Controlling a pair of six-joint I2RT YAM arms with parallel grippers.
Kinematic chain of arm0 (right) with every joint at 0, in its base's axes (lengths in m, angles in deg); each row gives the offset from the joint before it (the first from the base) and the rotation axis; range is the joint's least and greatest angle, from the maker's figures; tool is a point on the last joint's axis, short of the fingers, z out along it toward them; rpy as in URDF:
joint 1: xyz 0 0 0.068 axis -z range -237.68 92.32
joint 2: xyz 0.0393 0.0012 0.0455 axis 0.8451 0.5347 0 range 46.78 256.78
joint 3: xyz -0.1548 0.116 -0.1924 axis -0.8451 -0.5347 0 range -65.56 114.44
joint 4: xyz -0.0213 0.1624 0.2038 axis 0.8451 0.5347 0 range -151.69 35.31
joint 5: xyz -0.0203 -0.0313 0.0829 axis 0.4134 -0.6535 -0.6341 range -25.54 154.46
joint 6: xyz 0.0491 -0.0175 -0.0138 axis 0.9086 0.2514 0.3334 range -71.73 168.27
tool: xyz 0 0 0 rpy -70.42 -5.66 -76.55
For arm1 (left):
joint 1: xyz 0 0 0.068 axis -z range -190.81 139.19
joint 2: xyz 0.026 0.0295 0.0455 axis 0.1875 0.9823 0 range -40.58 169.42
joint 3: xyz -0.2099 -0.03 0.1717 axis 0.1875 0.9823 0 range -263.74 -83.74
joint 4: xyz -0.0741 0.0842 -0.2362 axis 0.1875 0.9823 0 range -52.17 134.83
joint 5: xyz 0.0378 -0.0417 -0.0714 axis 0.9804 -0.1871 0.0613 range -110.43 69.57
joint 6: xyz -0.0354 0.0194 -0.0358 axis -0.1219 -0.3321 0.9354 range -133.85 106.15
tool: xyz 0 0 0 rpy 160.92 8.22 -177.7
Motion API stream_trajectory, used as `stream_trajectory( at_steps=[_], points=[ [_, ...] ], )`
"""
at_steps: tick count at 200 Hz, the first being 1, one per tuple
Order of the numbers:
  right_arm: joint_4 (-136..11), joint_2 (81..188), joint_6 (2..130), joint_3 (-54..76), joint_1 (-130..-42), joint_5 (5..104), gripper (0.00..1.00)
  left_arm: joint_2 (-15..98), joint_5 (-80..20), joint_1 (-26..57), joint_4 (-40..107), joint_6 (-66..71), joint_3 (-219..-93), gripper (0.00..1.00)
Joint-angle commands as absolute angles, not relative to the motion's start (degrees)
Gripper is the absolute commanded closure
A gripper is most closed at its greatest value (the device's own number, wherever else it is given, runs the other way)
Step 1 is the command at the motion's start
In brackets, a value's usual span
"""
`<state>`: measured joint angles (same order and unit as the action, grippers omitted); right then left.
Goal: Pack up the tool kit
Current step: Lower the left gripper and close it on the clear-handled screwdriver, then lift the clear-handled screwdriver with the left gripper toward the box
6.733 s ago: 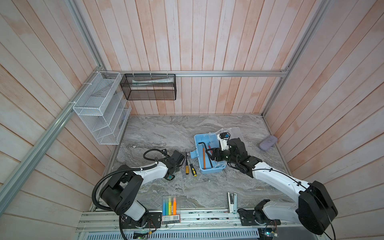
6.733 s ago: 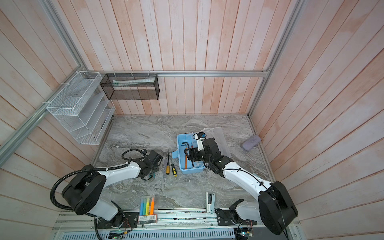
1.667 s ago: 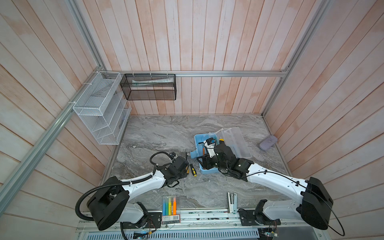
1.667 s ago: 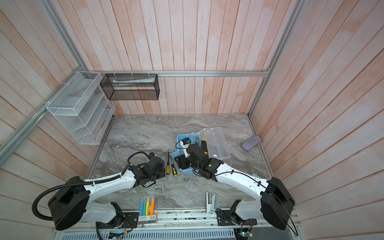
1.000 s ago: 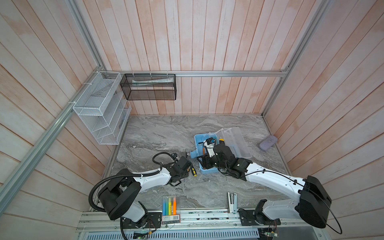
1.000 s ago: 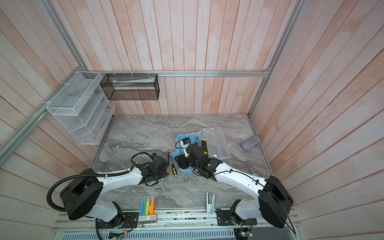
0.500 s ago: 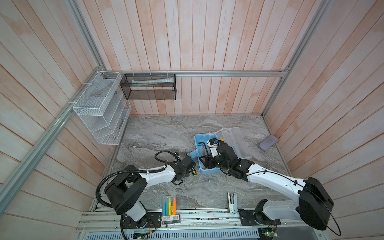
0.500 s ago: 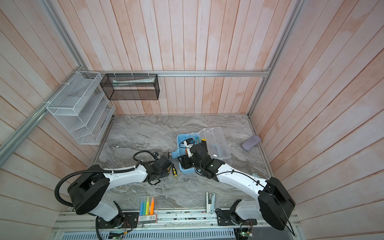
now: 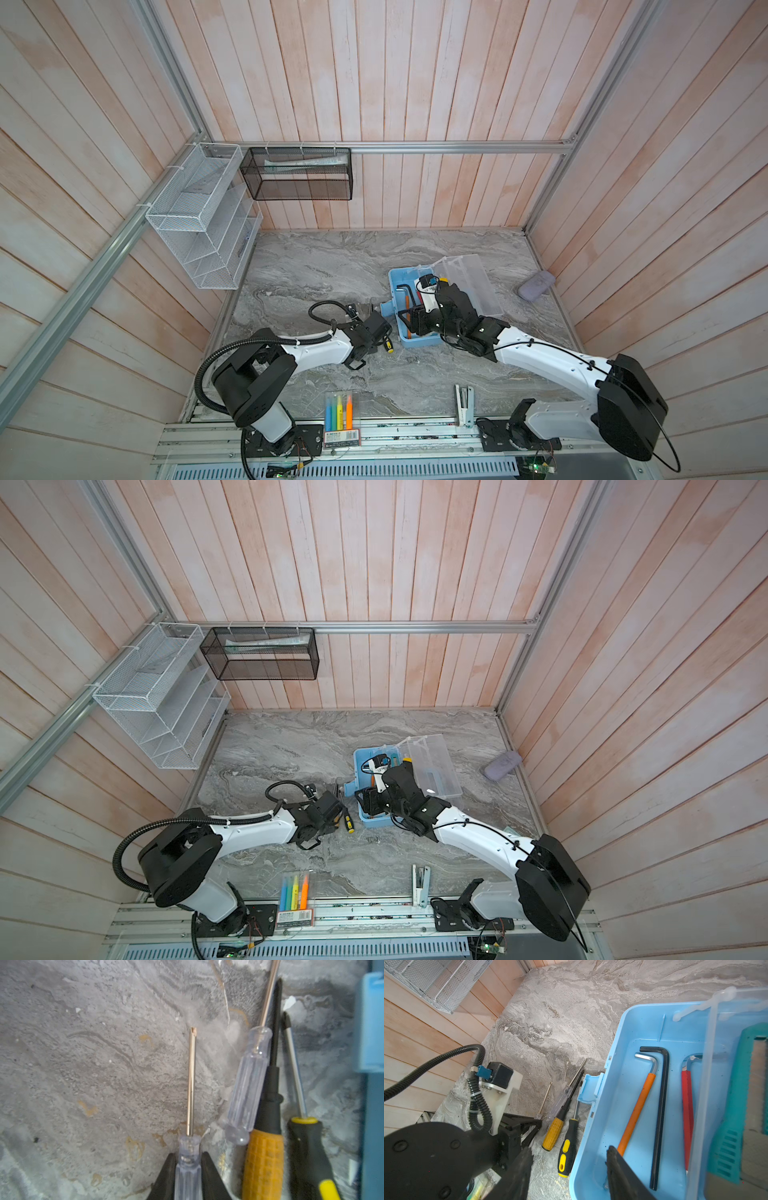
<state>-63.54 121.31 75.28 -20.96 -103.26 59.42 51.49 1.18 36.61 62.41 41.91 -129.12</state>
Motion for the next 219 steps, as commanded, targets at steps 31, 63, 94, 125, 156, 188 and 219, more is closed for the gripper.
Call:
stream_trajectory(
  at_steps=[31,63,94,125,156,188,219],
  points=[
    [-65.3,122.5,75.9,-22.0,-102.5,58.2,0.43,53.9,1.0,36.5,65.6,42.9,-126.9,0.76],
    [-65.4,122.6,75.9,-22.1,-102.2,58.0,0.43,54.0,0.9,36.2,65.3,42.8,-126.7,0.80],
    [-65.5,122.8,75.8,-22.1,-102.0,57.9,0.43,53.7,1.1,35.8,65.3,42.0,-126.5,0.72],
    [-65.6,122.8,75.9,-21.9,-101.9,57.9,0.43,54.6,0.5,35.5,65.0,41.3,-126.5,0.66],
    [-65.9,122.8,76.3,-22.3,-101.9,57.9,0.43,54.9,0.2,35.5,64.3,41.2,-126.1,0.67],
    [-66.1,123.2,76.2,-22.4,-101.6,58.0,0.43,55.3,-0.1,35.5,63.9,41.2,-126.0,0.72],
    [-66.3,123.8,76.2,-22.2,-101.4,57.7,0.43,55.4,0.0,35.5,63.9,41.3,-126.0,0.75]
  ],
)
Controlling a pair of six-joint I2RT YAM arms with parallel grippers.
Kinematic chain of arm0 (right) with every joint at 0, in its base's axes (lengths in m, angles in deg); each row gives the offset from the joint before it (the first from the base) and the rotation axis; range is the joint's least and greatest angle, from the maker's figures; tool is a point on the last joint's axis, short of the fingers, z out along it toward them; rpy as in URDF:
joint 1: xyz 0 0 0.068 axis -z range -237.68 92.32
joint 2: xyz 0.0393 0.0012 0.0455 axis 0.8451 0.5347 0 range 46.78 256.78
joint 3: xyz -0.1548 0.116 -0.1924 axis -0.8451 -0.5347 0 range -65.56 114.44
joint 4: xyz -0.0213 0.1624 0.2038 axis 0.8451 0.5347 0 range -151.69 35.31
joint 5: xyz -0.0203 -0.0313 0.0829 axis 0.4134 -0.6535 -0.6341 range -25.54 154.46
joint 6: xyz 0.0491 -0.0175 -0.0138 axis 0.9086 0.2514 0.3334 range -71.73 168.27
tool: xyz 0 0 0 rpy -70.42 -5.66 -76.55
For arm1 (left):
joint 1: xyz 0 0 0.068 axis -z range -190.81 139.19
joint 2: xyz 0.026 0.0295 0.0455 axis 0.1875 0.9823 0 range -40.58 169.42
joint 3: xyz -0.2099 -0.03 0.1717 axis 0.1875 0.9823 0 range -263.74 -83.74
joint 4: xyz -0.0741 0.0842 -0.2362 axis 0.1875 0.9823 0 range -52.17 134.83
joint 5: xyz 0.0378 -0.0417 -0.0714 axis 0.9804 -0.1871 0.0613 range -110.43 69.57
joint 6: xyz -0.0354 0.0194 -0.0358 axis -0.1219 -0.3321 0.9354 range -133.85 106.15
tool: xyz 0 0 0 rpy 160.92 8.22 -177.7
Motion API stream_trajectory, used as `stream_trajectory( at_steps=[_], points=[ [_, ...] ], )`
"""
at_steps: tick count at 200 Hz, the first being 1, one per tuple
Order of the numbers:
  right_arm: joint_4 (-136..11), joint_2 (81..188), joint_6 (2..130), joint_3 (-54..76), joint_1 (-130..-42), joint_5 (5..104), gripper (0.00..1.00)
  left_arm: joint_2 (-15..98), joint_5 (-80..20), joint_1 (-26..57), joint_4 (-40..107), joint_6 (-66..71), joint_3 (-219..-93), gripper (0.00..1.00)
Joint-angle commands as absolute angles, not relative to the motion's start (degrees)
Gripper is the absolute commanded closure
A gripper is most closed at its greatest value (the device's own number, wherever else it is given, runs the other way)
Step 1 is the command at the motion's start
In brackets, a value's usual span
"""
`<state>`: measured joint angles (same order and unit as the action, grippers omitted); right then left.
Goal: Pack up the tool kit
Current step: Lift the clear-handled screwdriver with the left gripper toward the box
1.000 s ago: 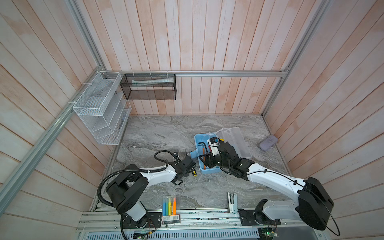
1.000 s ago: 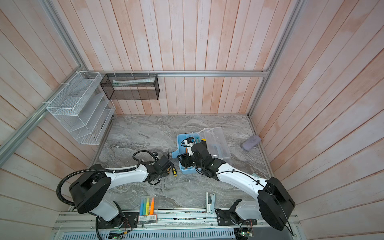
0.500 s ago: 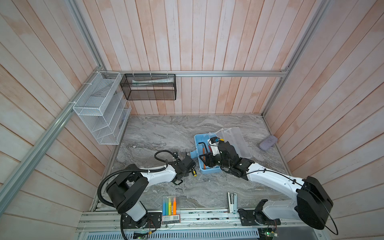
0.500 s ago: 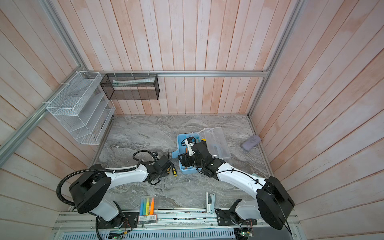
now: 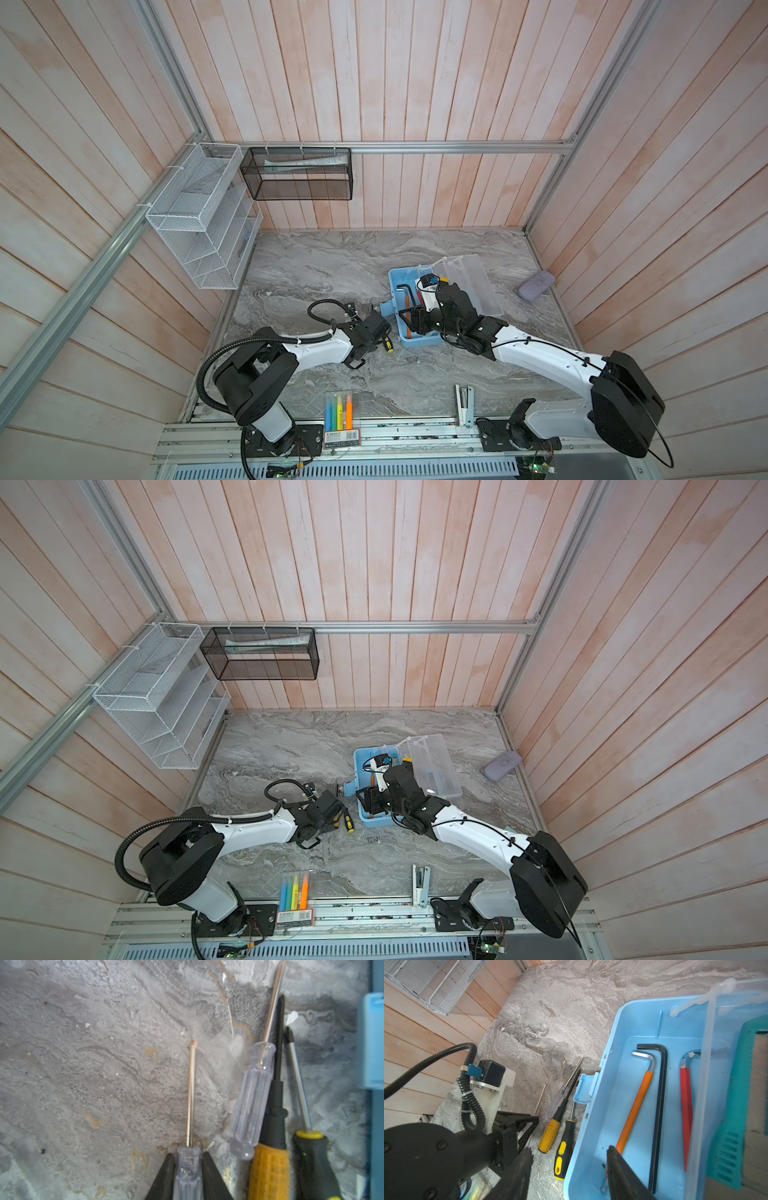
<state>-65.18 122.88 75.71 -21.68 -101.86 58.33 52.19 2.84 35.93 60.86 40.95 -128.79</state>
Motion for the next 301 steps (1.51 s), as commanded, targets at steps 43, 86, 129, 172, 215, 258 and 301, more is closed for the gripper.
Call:
stream_trajectory(
  at_steps=[43,86,129,172,215,258,301],
  points=[
    [-66.8,124.4,76.3,-22.1,-101.1,57.5,0.43,54.7,0.2,35.2,64.3,40.8,-126.2,0.83],
    [-67.2,124.3,76.6,-22.4,-100.7,57.5,0.43,52.2,0.2,33.8,64.1,39.9,-125.8,1.00],
    [-68.0,124.0,77.5,-22.8,-99.5,56.0,0.43,47.5,-0.9,32.1,63.6,37.6,-126.0,1.00],
    [-68.7,120.9,79.0,-23.6,-97.5,54.5,0.43,39.9,-1.8,31.9,65.3,36.1,-128.9,1.00],
    [-69.1,117.5,79.8,-24.6,-94.1,53.5,0.43,35.1,-4.1,32.0,64.9,35.3,-133.0,1.00],
    [-65.8,111.4,78.8,-24.7,-88.9,54.2,0.43,35.5,-8.4,32.4,60.6,33.5,-138.0,1.00],
    [-62.8,104.2,79.8,-24.7,-82.4,56.2,0.43,41.9,-12.1,35.6,52.1,32.4,-147.3,1.00]
  ],
)
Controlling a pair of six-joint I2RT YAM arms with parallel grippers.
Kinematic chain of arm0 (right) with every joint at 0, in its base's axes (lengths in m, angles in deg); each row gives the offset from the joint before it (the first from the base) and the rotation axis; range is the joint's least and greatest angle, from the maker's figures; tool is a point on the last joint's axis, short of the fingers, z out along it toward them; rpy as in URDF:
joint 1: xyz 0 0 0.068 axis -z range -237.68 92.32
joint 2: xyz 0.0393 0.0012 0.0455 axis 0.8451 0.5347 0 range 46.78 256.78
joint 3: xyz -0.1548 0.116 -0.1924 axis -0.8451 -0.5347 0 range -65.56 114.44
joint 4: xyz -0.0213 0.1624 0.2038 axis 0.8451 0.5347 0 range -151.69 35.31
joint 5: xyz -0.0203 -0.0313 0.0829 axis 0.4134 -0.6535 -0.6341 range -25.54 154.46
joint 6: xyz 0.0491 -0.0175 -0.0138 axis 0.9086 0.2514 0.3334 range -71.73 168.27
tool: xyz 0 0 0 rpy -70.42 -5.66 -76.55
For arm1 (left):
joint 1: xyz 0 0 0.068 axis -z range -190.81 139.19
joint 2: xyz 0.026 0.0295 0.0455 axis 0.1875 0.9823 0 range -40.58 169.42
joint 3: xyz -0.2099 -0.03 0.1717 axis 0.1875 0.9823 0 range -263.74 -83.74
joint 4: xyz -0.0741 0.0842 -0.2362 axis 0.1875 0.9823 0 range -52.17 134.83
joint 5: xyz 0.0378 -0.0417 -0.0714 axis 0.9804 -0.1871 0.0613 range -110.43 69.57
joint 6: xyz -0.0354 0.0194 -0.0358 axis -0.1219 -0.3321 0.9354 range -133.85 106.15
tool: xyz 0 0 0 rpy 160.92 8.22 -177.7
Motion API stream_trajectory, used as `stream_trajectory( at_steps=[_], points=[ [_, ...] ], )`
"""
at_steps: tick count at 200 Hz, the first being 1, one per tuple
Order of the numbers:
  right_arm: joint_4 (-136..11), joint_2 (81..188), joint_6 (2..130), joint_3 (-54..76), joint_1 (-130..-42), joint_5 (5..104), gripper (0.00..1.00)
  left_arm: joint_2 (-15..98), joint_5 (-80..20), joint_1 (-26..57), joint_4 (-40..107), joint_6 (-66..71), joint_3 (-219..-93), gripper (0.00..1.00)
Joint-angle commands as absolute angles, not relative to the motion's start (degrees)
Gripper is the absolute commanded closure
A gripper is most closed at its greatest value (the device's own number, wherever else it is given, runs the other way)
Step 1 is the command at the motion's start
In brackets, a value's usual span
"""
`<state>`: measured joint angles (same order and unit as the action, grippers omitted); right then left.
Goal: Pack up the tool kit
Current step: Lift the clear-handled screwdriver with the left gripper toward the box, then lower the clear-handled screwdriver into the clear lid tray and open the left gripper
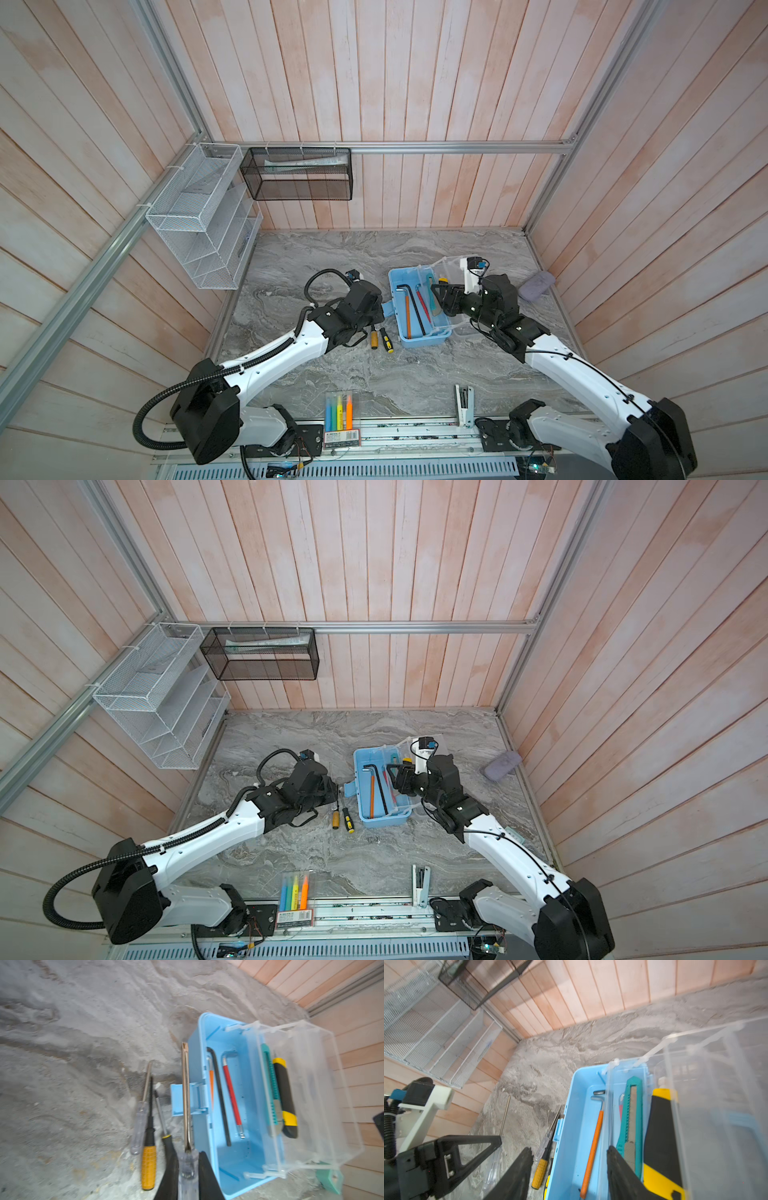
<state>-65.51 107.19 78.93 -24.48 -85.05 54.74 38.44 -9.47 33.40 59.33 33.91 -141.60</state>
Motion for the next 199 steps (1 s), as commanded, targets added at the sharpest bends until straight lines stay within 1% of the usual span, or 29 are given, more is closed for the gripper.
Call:
stream_trajectory(
  at_steps=[1,42,81,116,138,169,199],
  points=[
    [-62.8,104.1,79.8,-24.7,-82.3,56.2,0.43,42.2,-12.1,35.7,51.8,32.3,-147.5,1.00],
    [-60.2,96.8,80.9,-25.4,-77.5,58.8,0.43,51.9,-17.6,38.4,42.4,33.0,-157.2,1.00],
    [-57.9,92.6,81.2,-25.6,-75.1,58.4,0.43,61.8,-21.5,39.6,39.1,34.3,-167.0,1.00],
    [-57.4,91.0,81.3,-26.4,-75.0,58.4,0.43,67.4,-24.0,40.0,34.9,38.7,-170.3,1.00],
    [-57.3,90.7,81.1,-26.8,-74.9,58.2,0.43,70.7,-23.7,40.6,35.3,39.6,-173.2,1.00],
    [-57.2,90.5,80.8,-27.4,-74.9,58.1,0.43,74.3,-24.9,40.9,34.7,44.6,-174.9,1.00],
    [-57.5,90.4,80.9,-28.3,-74.8,57.7,0.43,77.5,-25.3,41.0,36.4,45.7,-177.9,1.00]
  ],
)
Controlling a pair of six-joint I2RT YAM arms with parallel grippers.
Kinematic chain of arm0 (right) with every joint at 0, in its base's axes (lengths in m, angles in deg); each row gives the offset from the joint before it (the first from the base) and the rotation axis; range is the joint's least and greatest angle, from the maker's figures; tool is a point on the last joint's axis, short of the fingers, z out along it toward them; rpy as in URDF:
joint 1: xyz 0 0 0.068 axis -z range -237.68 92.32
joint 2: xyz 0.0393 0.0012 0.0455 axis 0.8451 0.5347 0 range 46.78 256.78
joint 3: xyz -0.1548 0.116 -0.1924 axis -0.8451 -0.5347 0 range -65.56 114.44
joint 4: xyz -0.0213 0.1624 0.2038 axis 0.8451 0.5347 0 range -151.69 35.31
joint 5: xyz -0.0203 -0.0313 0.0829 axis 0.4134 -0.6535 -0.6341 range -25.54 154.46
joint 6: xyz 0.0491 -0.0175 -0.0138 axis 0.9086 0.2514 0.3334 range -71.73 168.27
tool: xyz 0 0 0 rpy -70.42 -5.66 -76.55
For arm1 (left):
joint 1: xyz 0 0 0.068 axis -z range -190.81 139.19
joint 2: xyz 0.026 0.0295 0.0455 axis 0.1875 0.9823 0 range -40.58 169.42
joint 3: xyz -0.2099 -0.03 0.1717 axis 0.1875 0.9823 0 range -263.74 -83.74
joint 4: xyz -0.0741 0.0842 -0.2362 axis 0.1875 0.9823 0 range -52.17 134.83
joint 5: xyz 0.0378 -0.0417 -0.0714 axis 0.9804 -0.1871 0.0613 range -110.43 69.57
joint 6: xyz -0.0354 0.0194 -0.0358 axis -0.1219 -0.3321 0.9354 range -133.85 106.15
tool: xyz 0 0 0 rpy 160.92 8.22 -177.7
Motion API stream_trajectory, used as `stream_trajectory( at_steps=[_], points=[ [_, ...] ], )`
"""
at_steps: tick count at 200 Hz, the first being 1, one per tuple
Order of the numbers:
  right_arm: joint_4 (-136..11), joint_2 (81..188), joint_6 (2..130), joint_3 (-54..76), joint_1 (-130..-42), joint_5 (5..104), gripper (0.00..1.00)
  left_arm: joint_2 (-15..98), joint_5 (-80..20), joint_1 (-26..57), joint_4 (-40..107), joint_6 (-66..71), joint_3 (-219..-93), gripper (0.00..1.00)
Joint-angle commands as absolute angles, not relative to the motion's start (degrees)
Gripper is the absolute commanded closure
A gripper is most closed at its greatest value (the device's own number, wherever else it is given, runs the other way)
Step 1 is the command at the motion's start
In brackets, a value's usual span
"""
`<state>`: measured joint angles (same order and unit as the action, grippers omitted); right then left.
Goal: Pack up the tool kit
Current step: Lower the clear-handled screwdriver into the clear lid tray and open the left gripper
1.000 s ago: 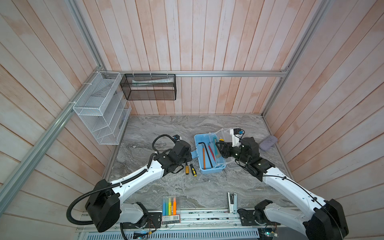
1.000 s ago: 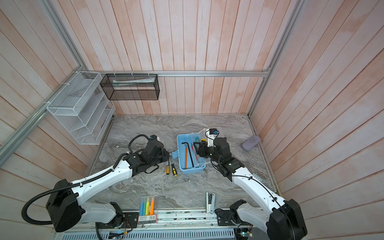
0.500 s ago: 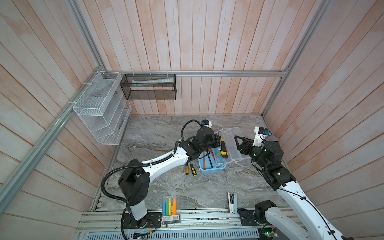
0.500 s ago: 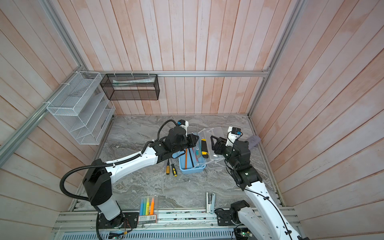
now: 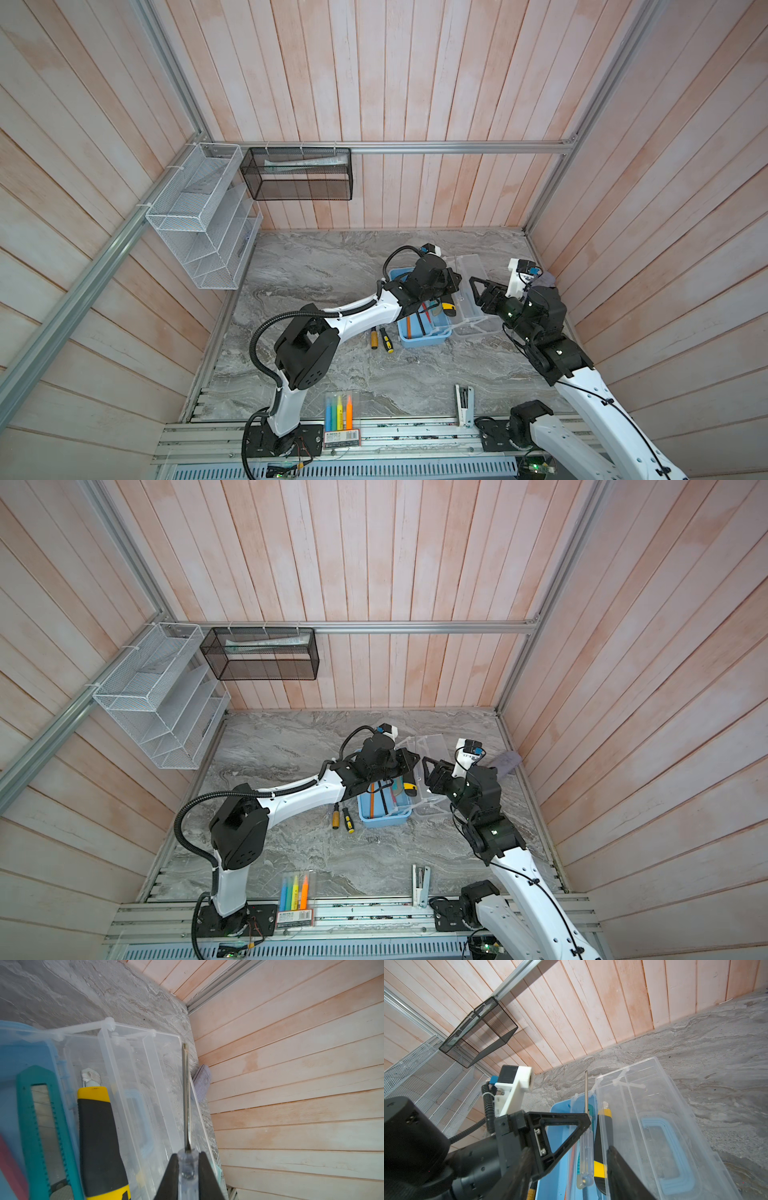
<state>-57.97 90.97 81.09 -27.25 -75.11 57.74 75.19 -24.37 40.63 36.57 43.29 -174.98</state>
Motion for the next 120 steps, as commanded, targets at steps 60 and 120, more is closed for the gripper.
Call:
stream_trajectory(
  at_steps=[60,120],
  points=[
    [-56.9,89.8,79.9,-28.8,-74.4,57.9,0.43,79.7,-26.8,41.2,34.4,48.9,-176.9,1.00],
    [-57.4,90.0,80.2,-29.6,-74.3,57.0,0.42,79.7,-26.3,41.4,34.4,49.3,-176.1,0.56]
  ],
)
